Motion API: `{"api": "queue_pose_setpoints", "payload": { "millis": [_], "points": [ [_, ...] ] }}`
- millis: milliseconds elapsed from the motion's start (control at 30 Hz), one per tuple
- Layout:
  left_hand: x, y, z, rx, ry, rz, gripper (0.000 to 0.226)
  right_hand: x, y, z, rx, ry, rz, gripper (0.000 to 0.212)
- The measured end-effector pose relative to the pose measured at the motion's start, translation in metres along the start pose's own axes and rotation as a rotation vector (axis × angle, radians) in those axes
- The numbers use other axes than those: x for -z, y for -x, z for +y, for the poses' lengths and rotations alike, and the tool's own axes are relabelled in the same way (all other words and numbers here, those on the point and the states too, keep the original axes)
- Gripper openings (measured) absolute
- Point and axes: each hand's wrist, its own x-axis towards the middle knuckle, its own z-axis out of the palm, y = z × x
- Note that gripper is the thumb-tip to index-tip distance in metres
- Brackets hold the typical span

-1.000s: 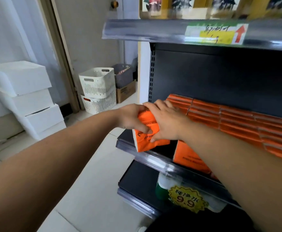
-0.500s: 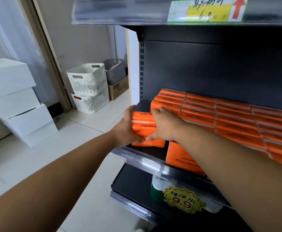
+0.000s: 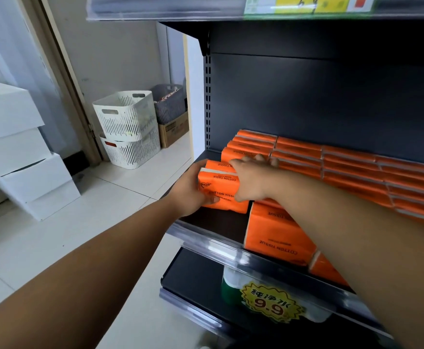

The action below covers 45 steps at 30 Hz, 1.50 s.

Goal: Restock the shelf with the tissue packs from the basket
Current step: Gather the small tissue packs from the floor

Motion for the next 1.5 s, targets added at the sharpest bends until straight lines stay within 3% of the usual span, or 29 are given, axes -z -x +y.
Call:
{"api": "queue_pose_setpoints", "payload": {
  "millis": [200,567,667,767,933,1133,1233,1367,1500],
  "points": [
    [-0.008,-0.016,-0.001,0.077,0.084,-0.023,0.085,0.002,0.001,0.000,-0.116,0.041,0.002,0.081],
    [-0.040,-0.024,0.007,0.207,0.188,-0.017,0.077,-0.005,-0.001,-0.005,-0.264,-0.032,-0.022,0.101],
    [-0.028,-0.021,0.010,0.197,0.094,-0.042,0.089,-0.005,0.003,-0.005,-0.243,-0.082,0.010,0.100],
    [-0.002,-0.007,0.009,0.159,-0.048,-0.013,0.101,-0.003,0.011,-0.012,-0.162,-0.112,0.135,0.091],
    [0.064,0.040,-0.013,0.117,-0.510,0.007,0.088,0.003,0.025,-0.053,0.070,-0.109,0.345,0.076],
    [0.150,0.132,-0.067,0.232,-0.752,0.091,0.079,-0.011,0.043,-0.155,0.315,-0.120,0.286,0.068],
    [0.180,0.193,-0.103,0.369,-0.738,0.125,0.076,-0.031,0.053,-0.214,0.408,-0.159,0.205,0.067],
    [0.193,0.272,-0.162,0.564,-0.477,0.210,0.073,-0.075,0.065,-0.294,0.472,-0.269,0.128,0.063],
    [0.187,0.340,-0.223,0.688,-0.408,0.270,0.071,-0.136,0.077,-0.366,0.539,-0.270,0.025,0.061]
  ]
}}
